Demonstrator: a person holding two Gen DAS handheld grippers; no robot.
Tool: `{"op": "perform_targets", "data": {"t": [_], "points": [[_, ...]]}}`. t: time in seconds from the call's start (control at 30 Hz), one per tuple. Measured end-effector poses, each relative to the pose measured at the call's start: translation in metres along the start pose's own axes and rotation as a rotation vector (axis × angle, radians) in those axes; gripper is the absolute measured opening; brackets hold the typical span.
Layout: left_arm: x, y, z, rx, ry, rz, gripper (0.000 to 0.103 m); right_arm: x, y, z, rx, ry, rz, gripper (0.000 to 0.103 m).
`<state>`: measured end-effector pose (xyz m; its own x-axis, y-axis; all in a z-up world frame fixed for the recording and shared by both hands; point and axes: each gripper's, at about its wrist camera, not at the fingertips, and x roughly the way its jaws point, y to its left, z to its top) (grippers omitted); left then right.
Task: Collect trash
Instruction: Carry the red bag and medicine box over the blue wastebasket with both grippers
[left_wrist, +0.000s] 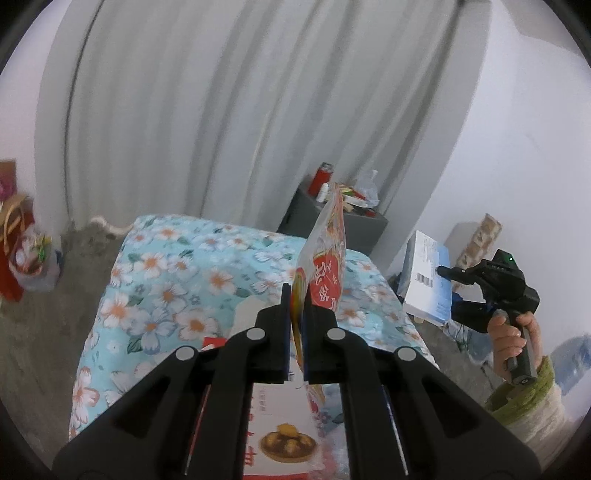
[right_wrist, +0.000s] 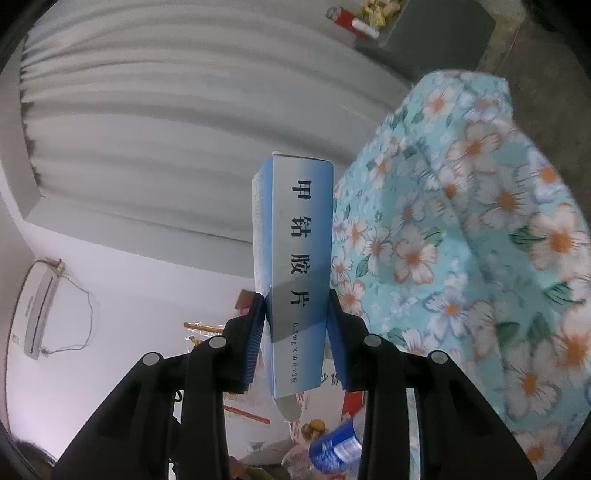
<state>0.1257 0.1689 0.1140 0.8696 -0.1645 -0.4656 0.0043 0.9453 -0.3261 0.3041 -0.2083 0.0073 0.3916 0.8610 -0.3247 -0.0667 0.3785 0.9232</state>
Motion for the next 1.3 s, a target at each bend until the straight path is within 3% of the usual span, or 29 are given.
{"op": "perform_targets", "data": {"t": [0.33,0.6,0.73,0.9,0.97,1.1,1.3], "points": [[-0.002,-0.079,-0.007,0.148,0.034,-0.121,0.003,-0.107,-0.012,-0.036,-0.007,-0.173,-0.009,0.033],[0.013,-0.159,-0.024,0.254,0.084,-0.266,0.003,-0.222,-0.043,-0.081,0.023,-0.438,-0.122,0.033],[0.036,-0.214,-0.044,0.342,0.161,-0.348,0.003,-0.28,-0.072,-0.107,0.079,-0.586,-0.184,0.033],[0.074,-0.291,-0.084,0.472,0.278,-0.419,0.003,-0.332,-0.105,-0.136,0.124,-0.768,-0.408,0.033],[0.087,-0.325,-0.103,0.524,0.316,-0.437,0.003,-0.345,-0.117,-0.143,0.135,-0.829,-0.557,0.033],[0.119,-0.388,-0.139,0.614,0.391,-0.474,0.003,-0.358,-0.147,-0.148,0.162,-0.878,-0.741,0.033],[0.186,-0.471,-0.213,0.758,0.536,-0.48,0.003,-0.363,-0.204,-0.135,0.206,-0.875,-0.908,0.033]]}}
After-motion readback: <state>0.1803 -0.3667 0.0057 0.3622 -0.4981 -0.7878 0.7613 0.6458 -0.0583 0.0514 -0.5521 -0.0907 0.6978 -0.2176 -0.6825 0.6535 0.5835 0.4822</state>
